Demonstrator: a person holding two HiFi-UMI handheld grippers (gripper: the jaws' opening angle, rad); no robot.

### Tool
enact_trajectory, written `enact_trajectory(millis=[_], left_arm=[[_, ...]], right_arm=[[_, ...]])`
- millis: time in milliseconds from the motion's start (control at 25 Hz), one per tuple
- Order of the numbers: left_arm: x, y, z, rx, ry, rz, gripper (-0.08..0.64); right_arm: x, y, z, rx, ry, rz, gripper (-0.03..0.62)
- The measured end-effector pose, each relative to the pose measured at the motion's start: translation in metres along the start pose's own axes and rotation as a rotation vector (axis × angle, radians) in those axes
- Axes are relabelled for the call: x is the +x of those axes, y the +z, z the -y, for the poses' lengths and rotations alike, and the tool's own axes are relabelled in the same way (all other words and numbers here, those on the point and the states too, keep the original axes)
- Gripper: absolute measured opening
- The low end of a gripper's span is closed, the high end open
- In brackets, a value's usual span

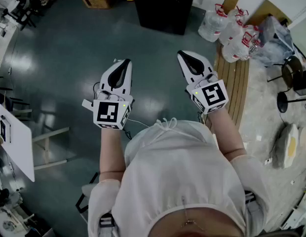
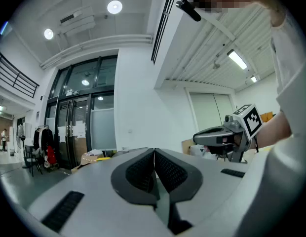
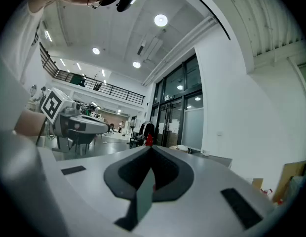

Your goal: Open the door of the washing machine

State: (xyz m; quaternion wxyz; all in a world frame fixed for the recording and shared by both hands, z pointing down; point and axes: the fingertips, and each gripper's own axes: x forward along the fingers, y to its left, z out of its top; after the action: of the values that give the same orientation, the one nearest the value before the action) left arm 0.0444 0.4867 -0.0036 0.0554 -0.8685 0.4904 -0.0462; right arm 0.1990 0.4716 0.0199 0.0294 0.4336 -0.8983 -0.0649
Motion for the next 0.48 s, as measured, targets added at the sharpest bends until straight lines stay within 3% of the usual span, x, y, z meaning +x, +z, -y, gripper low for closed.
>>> enact_trajectory(millis=[480], left_arm=[[-0.008, -0.012, -0.035, -0.019, 0.005, 0.003, 0.021]], right_arm=[[0.025, -0.004, -0.018, 0.011, -0.037, -0.002, 0.002]])
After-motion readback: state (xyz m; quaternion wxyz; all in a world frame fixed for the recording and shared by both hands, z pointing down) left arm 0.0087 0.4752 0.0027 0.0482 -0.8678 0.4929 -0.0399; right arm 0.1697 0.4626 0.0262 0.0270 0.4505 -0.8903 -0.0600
